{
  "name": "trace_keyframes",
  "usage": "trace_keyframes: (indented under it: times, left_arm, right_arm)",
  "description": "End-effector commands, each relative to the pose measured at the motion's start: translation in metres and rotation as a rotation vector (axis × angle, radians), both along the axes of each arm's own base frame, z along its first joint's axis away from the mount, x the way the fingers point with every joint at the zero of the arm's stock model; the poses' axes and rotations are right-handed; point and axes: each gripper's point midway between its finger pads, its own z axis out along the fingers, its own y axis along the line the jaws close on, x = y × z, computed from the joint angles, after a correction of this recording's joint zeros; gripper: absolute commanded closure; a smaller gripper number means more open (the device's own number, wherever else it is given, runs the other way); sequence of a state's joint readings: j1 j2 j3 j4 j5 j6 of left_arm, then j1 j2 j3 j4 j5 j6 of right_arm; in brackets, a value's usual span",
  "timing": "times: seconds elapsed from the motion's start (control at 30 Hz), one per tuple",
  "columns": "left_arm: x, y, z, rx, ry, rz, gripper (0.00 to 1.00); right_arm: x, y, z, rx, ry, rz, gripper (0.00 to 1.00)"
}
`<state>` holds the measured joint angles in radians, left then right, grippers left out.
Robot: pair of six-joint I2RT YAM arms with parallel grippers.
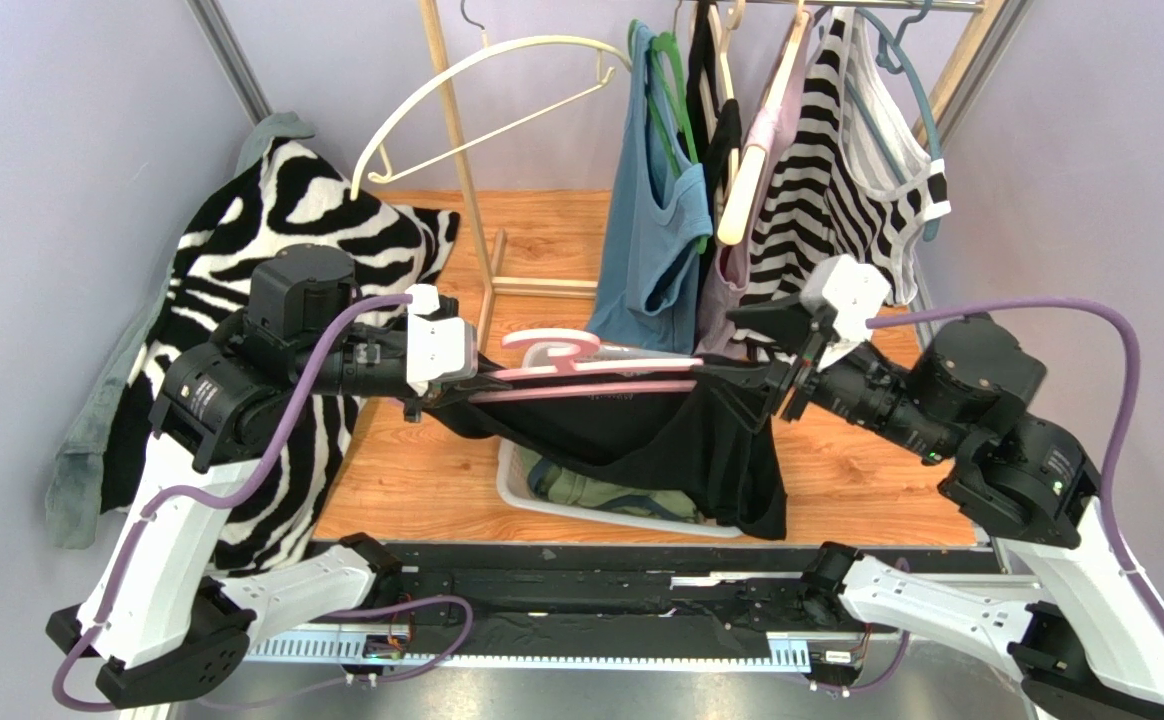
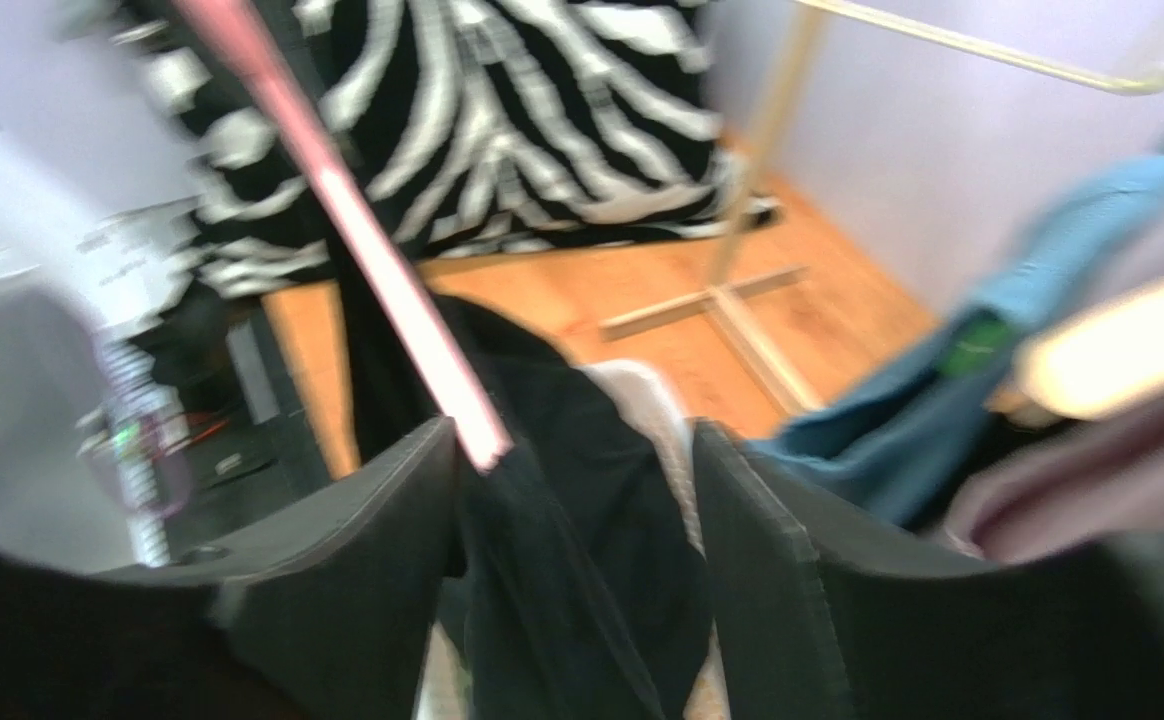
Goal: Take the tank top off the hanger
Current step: Place the tank top in the bin.
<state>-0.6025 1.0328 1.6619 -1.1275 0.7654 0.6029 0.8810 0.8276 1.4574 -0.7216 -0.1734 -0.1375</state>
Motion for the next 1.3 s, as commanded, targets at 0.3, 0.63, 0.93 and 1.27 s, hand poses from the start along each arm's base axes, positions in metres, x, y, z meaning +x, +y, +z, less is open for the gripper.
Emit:
trace_keyframes:
  times: [0.3,0.63,0.93,1.27]
  left_arm:
    - [0.007,0.006,0.019,-0.055,-0.073,0.067,1.00]
    - [0.004,0.005,0.025,-0.074,-0.063,0.056,1.00]
    - [0.003,0.004,0.025,-0.078,-0.056,0.050,1.00]
    - [0.008,0.019,0.013,-0.056,-0.061,0.144,1.00]
  right_arm:
    - [-0.013,-0.071,-0.011,0.194,0.035,-0.233,0.19]
    - [-0.007,-0.041,-0.066,0.243,0.194,-0.189,0.21]
    - [-0.004,-0.027,-0.046,0.281,0.186,-0.150,0.75]
    - [-0.025,-0.052,-0.025,0.261,0.216,-0.155,0.97]
